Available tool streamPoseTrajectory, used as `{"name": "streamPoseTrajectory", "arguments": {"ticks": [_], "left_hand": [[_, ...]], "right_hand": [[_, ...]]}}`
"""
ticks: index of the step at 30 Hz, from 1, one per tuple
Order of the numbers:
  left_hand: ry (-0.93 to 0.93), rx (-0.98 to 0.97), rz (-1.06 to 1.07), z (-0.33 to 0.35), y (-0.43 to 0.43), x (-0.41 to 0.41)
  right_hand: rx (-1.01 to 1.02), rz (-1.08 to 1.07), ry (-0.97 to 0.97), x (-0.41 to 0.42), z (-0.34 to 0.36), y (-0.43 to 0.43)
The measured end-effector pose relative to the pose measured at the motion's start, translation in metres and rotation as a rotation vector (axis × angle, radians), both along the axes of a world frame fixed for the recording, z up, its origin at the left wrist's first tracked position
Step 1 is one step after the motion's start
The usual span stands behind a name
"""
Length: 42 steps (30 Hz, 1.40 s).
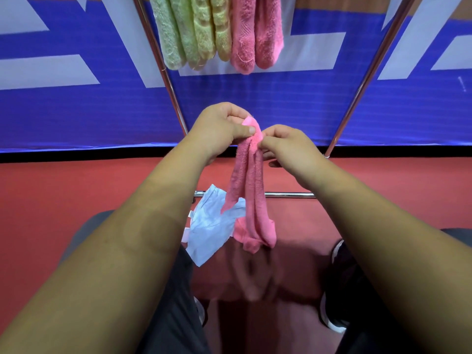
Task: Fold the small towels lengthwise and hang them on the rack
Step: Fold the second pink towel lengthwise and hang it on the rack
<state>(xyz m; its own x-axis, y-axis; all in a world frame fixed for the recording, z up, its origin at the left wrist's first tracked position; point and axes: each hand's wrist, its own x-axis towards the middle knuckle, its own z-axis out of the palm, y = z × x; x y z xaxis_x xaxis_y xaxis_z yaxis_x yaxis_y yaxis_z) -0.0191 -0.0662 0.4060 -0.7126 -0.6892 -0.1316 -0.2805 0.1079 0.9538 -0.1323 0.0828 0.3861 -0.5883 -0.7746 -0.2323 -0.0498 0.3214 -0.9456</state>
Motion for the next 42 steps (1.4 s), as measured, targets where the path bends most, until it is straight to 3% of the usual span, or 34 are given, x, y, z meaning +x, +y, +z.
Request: {"name": "streamPoseTrajectory", "arguments": {"ticks": [6,12,16,19,24,30,39,42], "left_hand": [[-0.117,-0.154,-0.062,0.002,0.004,0.001],[-0.275,-0.323,-0.158,-0.002,0.005,-0.001],[-0.513,-0.576,-0.212,-0.016,-0.001,0.000],[-0.620,-0.549,-0.171,-0.025,-0.007,0.004],[-0.410,-0.389,-0.156,-0.021,-0.004,0.001],[-0.171,-0.273,-0.196,-0.019,0.004,-0.009],[-0.144,-0.156,-0.236,-0.011,0.013,-0.008],[-0.217,-0.210,-0.256,-0.011,0.013,-0.008]], "right_hand": [[-0.133,-0.021,-0.099,-0.004,-0.002,-0.001],[-0.140,-0.042,-0.028,-0.009,-0.007,-0.002],[-0.171,-0.228,0.089,-0.016,-0.009,-0.008],[-0.156,-0.411,0.178,-0.024,-0.006,-0.006],[-0.119,-0.359,0.242,-0.024,-0.006,0.000],[-0.100,-0.127,0.089,-0.006,-0.006,0.002],[-0.072,-0.193,0.138,-0.011,-0.008,0.000],[-0.078,-0.249,0.154,-0.012,-0.011,-0.003]]}}
